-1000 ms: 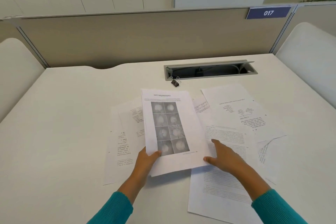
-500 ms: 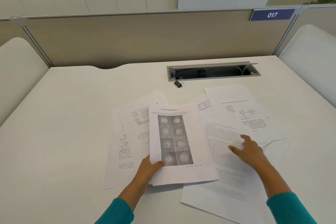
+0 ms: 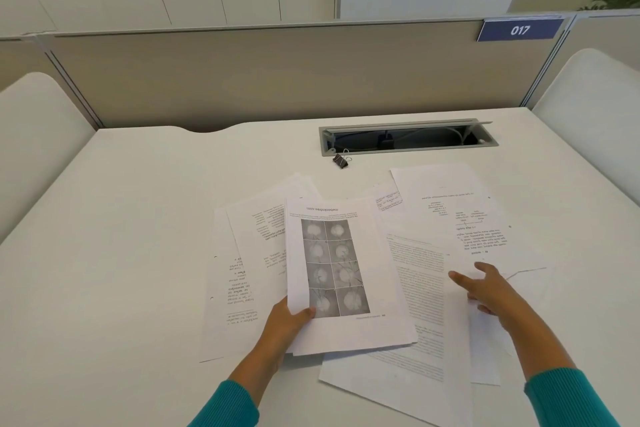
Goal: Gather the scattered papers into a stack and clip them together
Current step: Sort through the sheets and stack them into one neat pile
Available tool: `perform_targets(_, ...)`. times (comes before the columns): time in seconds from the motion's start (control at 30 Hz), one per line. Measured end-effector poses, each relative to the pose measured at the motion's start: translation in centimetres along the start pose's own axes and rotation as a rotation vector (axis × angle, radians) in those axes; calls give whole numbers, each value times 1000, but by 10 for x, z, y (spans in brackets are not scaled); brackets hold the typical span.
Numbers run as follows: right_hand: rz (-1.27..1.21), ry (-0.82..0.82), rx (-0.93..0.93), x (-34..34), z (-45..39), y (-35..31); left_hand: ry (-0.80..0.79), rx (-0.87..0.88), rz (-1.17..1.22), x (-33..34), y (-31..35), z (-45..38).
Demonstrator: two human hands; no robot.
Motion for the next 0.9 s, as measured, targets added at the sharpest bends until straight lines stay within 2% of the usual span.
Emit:
perform_targets(0.2,-8,-44,-98,3,11,-12,17,-8,-28,1,1,2)
perform_targets(0.43,208,-59,-196,19,21,-2,11,-20,-46,2,3,3)
perform_targets(0.7,200,235,-391,-27,43,-39,8,-14,-40,2,6,8)
perform_targets(0.9,82,452,-537,-76,86,-85,-3,-23,-52,1,7,10)
Point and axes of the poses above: each hand's wrist, its own z-axis away from the middle knuckle, its own x-axis out of the palm, y = z × x, the point moved 7 cm from there along -z, towards the middle knuckle, and after that the axes turned 2 degrees about z, right-handed, at the moved point
